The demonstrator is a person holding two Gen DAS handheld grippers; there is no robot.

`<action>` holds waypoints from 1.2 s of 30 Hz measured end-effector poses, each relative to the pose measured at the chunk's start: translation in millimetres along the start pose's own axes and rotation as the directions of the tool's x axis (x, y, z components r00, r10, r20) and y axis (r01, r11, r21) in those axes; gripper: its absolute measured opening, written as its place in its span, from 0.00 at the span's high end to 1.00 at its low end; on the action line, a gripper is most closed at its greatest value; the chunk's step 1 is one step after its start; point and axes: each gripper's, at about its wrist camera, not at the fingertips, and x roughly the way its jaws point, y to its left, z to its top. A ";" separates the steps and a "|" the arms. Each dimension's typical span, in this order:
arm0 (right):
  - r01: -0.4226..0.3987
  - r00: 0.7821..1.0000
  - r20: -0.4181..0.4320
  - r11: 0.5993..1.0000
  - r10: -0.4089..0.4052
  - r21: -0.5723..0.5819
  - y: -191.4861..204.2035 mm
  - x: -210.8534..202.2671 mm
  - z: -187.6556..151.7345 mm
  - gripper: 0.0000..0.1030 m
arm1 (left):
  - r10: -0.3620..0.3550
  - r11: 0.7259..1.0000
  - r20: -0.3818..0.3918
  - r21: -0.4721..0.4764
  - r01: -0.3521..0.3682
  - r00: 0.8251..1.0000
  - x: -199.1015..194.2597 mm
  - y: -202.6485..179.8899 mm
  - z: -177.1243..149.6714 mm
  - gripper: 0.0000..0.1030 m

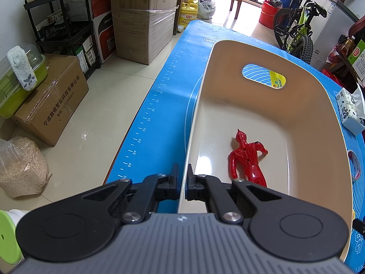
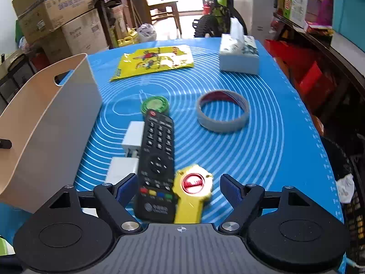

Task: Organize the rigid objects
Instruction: 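Move the right tool back over the mat toward the clear tape roll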

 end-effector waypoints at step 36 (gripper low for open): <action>0.083 0.993 -0.070 0.984 -0.095 -0.161 -14.7 118.4 84.4 0.71 | 0.009 1.000 -0.002 0.006 -0.009 1.000 1.2 -0.7 0.8 0.95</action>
